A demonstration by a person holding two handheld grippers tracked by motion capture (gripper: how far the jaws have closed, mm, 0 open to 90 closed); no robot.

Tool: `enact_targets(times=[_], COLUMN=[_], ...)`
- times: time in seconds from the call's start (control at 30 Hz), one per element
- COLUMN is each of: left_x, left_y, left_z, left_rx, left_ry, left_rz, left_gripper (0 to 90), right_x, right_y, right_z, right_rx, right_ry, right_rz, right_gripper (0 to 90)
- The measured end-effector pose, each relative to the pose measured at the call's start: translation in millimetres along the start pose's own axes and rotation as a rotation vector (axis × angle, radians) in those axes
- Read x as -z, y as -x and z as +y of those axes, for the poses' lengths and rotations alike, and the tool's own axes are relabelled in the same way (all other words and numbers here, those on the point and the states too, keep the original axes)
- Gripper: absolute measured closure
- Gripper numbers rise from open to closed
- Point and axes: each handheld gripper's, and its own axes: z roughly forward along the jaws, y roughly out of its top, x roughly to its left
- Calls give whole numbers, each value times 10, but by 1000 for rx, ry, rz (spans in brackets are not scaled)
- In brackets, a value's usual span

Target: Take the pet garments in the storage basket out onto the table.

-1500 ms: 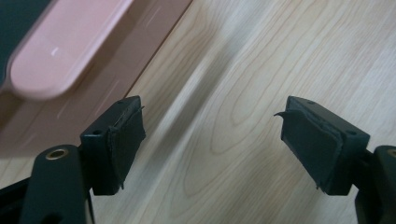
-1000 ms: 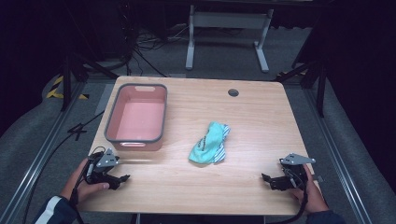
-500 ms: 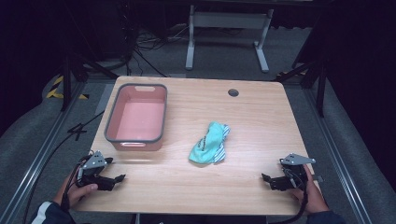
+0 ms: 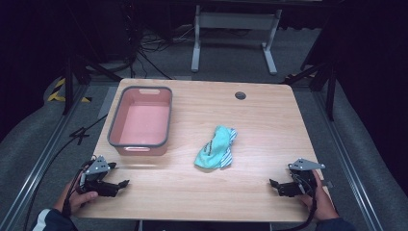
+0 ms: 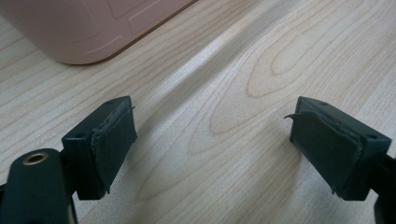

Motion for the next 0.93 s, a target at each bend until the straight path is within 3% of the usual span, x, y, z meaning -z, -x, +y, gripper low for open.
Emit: enact_targets(times=[0.93], left_x=[-43], left_y=[7], left_z=[39], left_rx=[6], left_ry=[-18], left_rz=[4], left_gripper=[86], right_x=[2], right_y=[0], right_z=[-2], right_rx=[2], right_ry=[0], right_rz=[-2], right_gripper=[5])
